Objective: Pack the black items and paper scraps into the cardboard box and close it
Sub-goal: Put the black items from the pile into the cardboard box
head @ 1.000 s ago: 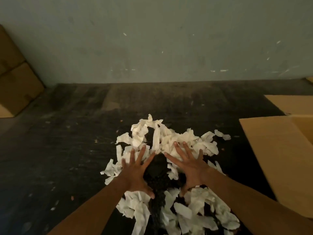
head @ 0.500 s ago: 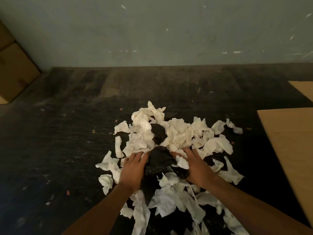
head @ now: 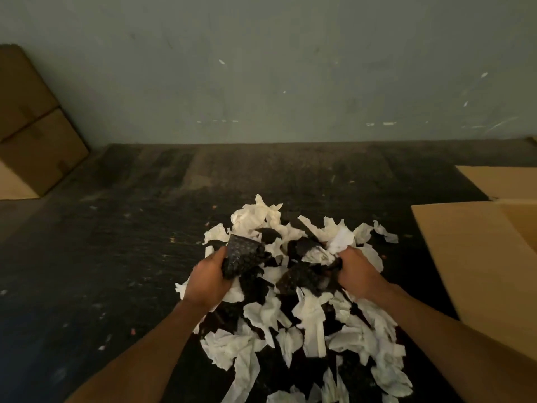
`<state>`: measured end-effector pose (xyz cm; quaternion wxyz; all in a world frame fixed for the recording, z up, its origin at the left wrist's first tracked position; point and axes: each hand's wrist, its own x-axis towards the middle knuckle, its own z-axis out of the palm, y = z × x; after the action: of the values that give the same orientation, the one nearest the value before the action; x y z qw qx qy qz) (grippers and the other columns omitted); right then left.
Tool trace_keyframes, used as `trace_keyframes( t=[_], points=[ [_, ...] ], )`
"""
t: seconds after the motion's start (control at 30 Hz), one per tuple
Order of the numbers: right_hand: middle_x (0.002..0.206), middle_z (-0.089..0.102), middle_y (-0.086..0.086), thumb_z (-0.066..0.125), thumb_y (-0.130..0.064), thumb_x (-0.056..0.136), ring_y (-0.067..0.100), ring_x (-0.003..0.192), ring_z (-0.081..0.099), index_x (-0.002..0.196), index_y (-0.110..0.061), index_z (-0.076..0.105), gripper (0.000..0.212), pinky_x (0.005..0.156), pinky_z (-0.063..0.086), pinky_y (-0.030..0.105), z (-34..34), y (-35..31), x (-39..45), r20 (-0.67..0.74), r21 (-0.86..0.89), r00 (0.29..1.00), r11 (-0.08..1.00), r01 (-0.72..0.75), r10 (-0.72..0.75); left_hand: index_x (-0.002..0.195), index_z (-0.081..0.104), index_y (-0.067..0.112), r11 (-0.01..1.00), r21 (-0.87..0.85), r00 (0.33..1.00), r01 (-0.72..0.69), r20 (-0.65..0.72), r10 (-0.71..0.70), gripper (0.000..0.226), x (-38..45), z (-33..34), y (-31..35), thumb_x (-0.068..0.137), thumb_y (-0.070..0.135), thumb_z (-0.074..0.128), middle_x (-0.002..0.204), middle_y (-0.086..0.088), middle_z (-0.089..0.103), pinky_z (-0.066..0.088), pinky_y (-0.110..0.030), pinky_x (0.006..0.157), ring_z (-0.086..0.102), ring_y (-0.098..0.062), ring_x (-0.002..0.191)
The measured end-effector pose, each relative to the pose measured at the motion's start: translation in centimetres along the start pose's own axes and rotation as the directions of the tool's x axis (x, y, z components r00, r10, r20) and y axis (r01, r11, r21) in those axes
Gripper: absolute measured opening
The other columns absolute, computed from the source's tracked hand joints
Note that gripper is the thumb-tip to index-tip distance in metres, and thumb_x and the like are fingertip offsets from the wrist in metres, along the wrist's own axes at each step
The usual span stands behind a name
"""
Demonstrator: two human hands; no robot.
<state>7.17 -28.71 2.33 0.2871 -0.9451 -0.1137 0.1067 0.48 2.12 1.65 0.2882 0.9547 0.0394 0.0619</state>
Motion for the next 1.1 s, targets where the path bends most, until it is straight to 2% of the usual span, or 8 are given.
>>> trace_keyframes(
  t=[0.13, 0.3, 0.43, 0.57, 0.73, 0.9, 1.0, 1.1],
  points=[
    [0.080, 0.058, 0.005, 0.060, -0.004, 0.085, 0.017, 0.071, 0.057, 0.065, -0.021, 0.051, 0.028, 0.056, 0.041, 0.023, -3.8, -2.5, -1.6, -0.073, -0.016, 0.997, 0.999, -0.028, 0.027, 0.123, 0.058, 0.016, 0.999, -0.012, 0.996, -0.050, -0.080, 0.049, 0.040, -0.2, -3.5, 2.0, 0.084, 0.018, 0.069, 0.102, -0.007, 0.071, 0.054, -0.040, 0.080, 0.067, -0.027, 0.092],
    [0.096, 0.062, 0.015, 0.061, -0.010, 0.084, 0.030, 0.087, 0.060, 0.085, -0.011, 0.059, 0.001, 0.071, 0.048, 0.037, -8.3, -5.5, -4.3, -0.203, 0.013, 0.978, 0.999, -0.049, 0.051, 0.125, 0.054, 0.016, 0.999, 0.025, 0.985, -0.032, -0.167, 0.036, 0.039, -0.9, -8.1, 5.1, 0.088, 0.023, 0.066, 0.105, -0.012, 0.069, 0.054, -0.045, 0.081, 0.066, -0.035, 0.096],
    [0.102, 0.065, 0.021, 0.054, -0.004, 0.083, 0.042, 0.098, 0.059, 0.089, -0.008, 0.058, 0.008, 0.078, 0.046, 0.039, -11.5, -7.9, -7.3, -0.312, 0.016, 0.950, 1.000, -0.025, 0.029, 0.125, 0.052, 0.019, 0.999, 0.040, 0.980, -0.018, -0.197, 0.025, 0.037, -2.2, -11.1, 7.6, 0.091, 0.030, 0.060, 0.106, -0.012, 0.068, 0.053, -0.048, 0.084, 0.064, -0.039, 0.098],
    [0.108, 0.063, 0.022, 0.053, -0.005, 0.084, 0.043, 0.101, 0.058, 0.099, -0.008, 0.059, 0.016, 0.081, 0.049, 0.042, -13.7, -8.9, -10.6, -0.369, 0.037, 0.928, 0.999, -0.035, 0.046, 0.126, 0.049, 0.020, 0.998, 0.058, 0.978, -0.019, -0.204, 0.030, 0.037, -3.6, -12.8, 10.0, 0.093, 0.034, 0.057, 0.109, -0.015, 0.066, 0.054, -0.050, 0.085, 0.064, -0.039, 0.098],
    [0.101, 0.061, 0.021, 0.050, -0.001, 0.086, 0.040, 0.096, 0.058, 0.105, -0.001, 0.058, 0.021, 0.074, 0.047, 0.039, -15.9, -8.6, -14.8, -0.426, 0.068, 0.899, 0.994, -0.082, 0.104, 0.125, 0.049, 0.022, 0.997, 0.044, 0.976, -0.070, -0.205, 0.077, 0.036, -5.2, -13.2, 13.5, 0.093, 0.037, 0.056, 0.107, -0.011, 0.066, 0.055, -0.050, 0.085, 0.064, -0.035, 0.097],
    [0.087, 0.056, 0.012, 0.048, 0.002, 0.084, 0.036, 0.088, 0.059, 0.089, -0.006, 0.052, 0.010, 0.066, 0.041, 0.035, -18.6, -6.6, -17.9, -0.462, 0.045, 0.880, 0.994, -0.099, 0.108, 0.127, 0.049, 0.022, 0.995, 0.022, 0.974, -0.099, -0.204, 0.101, 0.040, -6.2, -12.4, 17.3, 0.093, 0.041, 0.057, 0.110, -0.012, 0.067, 0.055, -0.049, 0.087, 0.064, -0.035, 0.098],
    [0.090, 0.056, 0.013, 0.048, 0.005, 0.084, 0.039, 0.094, 0.058, 0.100, -0.001, 0.057, 0.019, 0.070, 0.039, 0.034, -20.2, -5.0, -19.0, -0.489, 0.039, 0.867, 0.996, -0.085, 0.093, 0.126, 0.051, 0.021, 0.992, -0.003, 0.968, -0.126, -0.218, 0.122, 0.038, -6.6, -11.2, 20.0, 0.093, 0.041, 0.056, 0.109, -0.012, 0.067, 0.055, -0.048, 0.086, 0.064, -0.034, 0.097],
    [0.097, 0.061, 0.020, 0.047, 0.004, 0.085, 0.041, 0.097, 0.058, 0.098, -0.005, 0.052, 0.016, 0.070, 0.039, 0.036, -22.0, -2.5, -19.4, -0.477, 0.046, 0.874, 0.995, -0.085, 0.097, 0.125, 0.051, 0.020, 0.992, -0.005, 0.968, -0.125, -0.222, 0.121, 0.038, -7.0, -9.3, 22.9, 0.093, 0.040, 0.055, 0.109, -0.012, 0.066, 0.054, -0.046, 0.086, 0.063, -0.036, 0.099]
  ],
)
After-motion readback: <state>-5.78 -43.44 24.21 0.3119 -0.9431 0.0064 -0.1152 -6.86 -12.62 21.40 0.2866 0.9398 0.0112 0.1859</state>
